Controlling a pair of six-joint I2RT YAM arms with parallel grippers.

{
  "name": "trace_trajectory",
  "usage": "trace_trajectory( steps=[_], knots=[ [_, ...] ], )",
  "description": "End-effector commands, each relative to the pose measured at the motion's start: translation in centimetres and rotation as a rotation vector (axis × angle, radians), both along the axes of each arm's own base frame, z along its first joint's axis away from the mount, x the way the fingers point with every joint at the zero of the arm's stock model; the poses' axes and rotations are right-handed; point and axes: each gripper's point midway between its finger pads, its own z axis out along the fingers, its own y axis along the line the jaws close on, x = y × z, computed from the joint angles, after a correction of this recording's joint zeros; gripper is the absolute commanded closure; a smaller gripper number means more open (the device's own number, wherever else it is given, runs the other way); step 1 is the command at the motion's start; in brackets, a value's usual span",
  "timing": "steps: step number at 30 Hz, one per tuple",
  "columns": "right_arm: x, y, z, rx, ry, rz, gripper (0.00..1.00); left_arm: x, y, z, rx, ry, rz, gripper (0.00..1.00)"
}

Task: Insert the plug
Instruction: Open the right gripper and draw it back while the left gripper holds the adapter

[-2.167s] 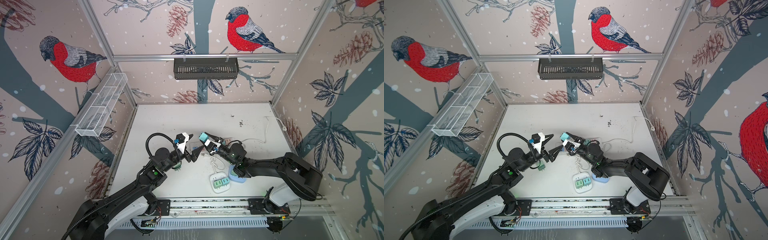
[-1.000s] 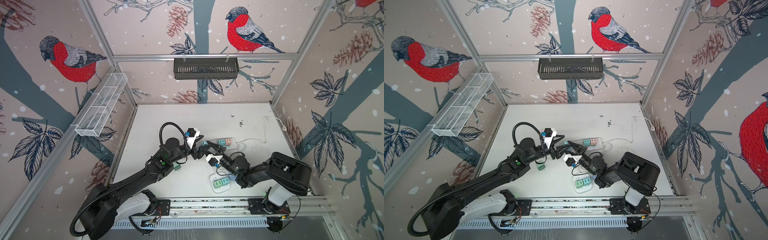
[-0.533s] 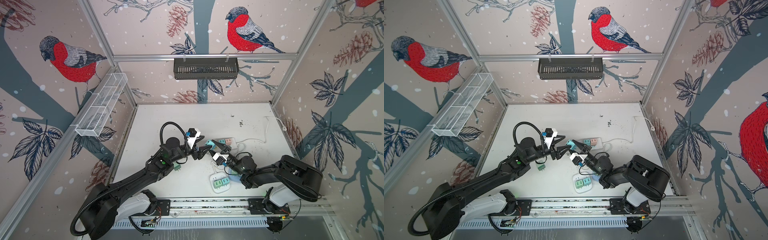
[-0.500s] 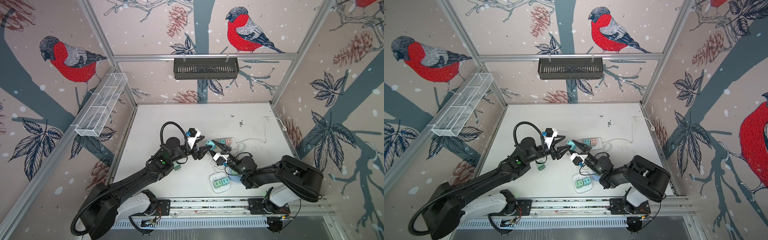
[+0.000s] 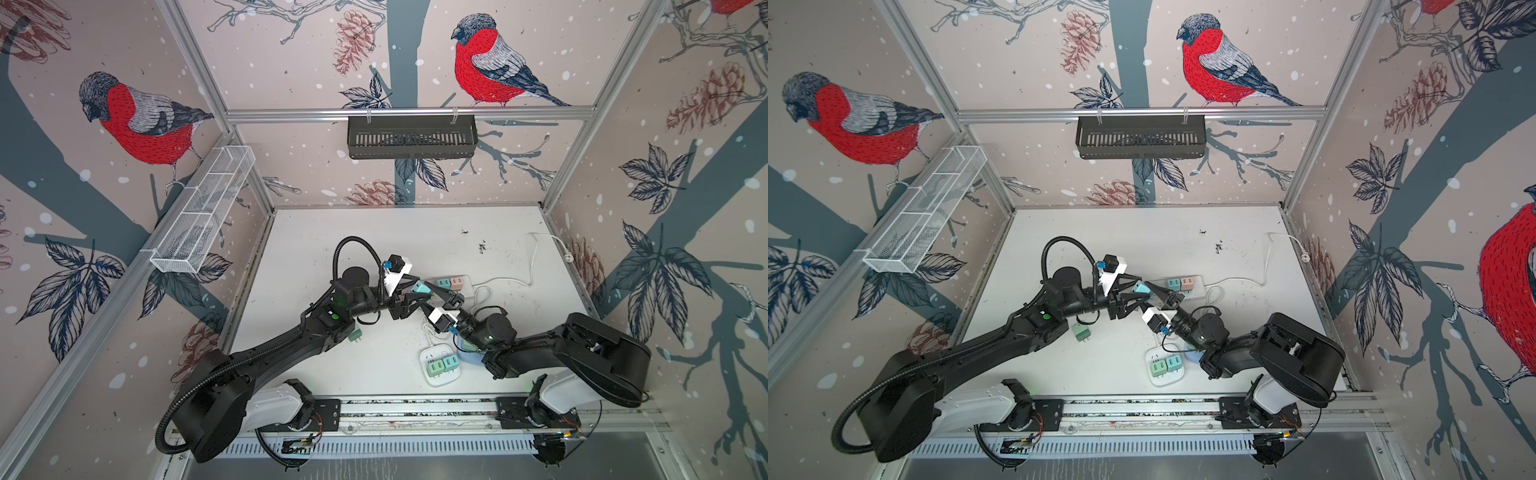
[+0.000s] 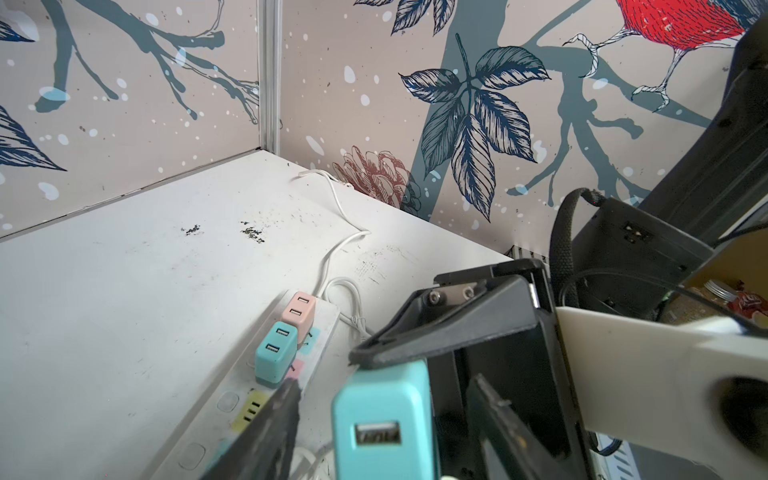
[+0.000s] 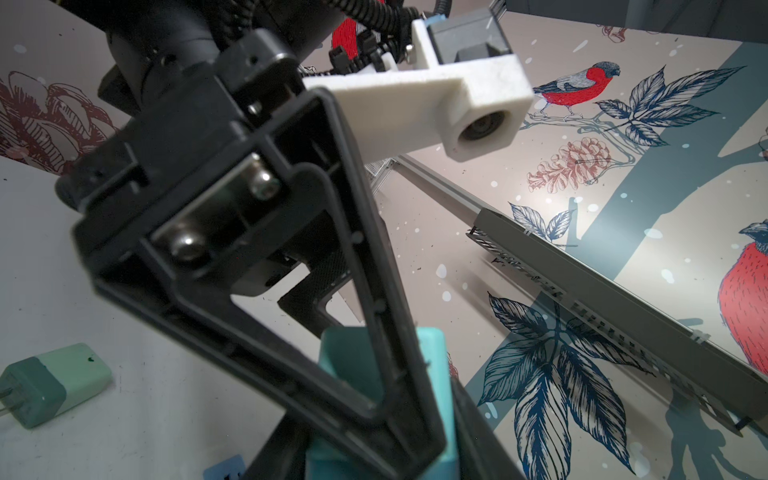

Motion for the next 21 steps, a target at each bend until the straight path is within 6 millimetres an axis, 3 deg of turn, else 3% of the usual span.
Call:
trace_trajectory(
  steps=[1, 6, 11, 13, 21],
  knots=[
    [-1.5, -2.0, 5.9, 0.216, -0.149, 0.006, 0.74, -0.6, -0.4, 0.7, -0.011, -0.031, -0.048, 0.40],
    [-1.6, -1.9, 5.9, 0.213, -0.149, 0.012, 0.72, -0.7, -0.7, 0.4, -0.005, -0.021, -0.074, 0.52],
    [-1.5, -1.8, 5.8, 0.210, -0.146, 0.010, 0.69, -0.8, -1.0, 0.3, 0.005, -0.019, -0.090, 0.90],
    [-1.5, -1.7, 5.7, 0.209, -0.145, 0.010, 0.66, -0.8, -0.9, 0.3, 0.006, -0.021, -0.090, 0.98],
    [-0.7, -2.3, 5.9, 0.237, -0.113, -0.034, 0.28, 0.3, 0.4, 0.6, 0.007, -0.060, 0.032, 1.00]
  ],
)
